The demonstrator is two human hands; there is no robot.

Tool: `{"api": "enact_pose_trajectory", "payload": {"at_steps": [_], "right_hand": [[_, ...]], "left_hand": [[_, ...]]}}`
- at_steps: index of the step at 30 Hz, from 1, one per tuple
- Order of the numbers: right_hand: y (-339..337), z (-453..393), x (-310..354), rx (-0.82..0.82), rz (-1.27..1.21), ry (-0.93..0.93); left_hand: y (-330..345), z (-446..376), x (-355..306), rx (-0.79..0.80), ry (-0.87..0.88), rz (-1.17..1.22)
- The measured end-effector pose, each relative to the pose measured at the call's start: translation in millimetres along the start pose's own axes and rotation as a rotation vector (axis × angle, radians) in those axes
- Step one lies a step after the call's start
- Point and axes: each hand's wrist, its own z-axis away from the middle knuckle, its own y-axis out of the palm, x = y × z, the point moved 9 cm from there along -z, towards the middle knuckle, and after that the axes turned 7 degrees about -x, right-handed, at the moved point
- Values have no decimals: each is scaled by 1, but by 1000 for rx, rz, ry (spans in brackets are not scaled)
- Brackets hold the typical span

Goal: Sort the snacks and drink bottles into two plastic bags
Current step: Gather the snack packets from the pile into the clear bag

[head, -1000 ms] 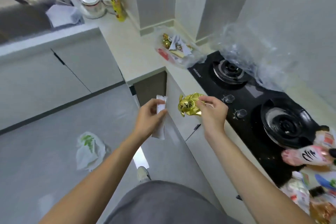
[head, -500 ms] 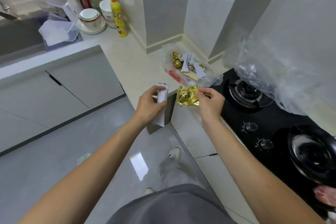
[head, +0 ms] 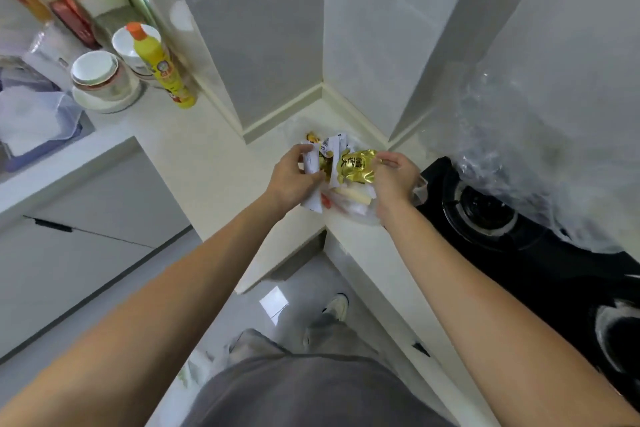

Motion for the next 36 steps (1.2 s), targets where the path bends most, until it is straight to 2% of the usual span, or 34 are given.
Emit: {"api": "enact_pose_trajectory", "payload": {"at_steps": [4, 6, 9, 12, 14, 18, 25, 31, 36], "right_hand": [[25, -31, -22, -18, 79, -12], [37, -39, -32, 17, 223, -63], [53, -33, -32, 96, 599, -309], [73, -9, -21, 107, 939, -652], [88, 2, -25, 181, 993, -724], [108, 0, -34, 245, 1014, -678], [119, -4, -31, 143, 1067, -620], [104, 20, -13, 19, 983, -605], [55, 48, 0, -54, 971, -573]], "left_hand": [[21, -47, 2, 79, -40, 26], [29, -68, 6, 120, -41, 6], [38, -91, 15, 170, -46, -33], [40, -107, 11, 208, 123, -219], [41, -110, 11, 251, 257, -398], [45, -128, 23, 357, 432, -767], [48, -137, 23, 452, 630, -976], [33, -121, 2, 382, 804, -898], [39, -82, -19, 379, 928, -788]]}}
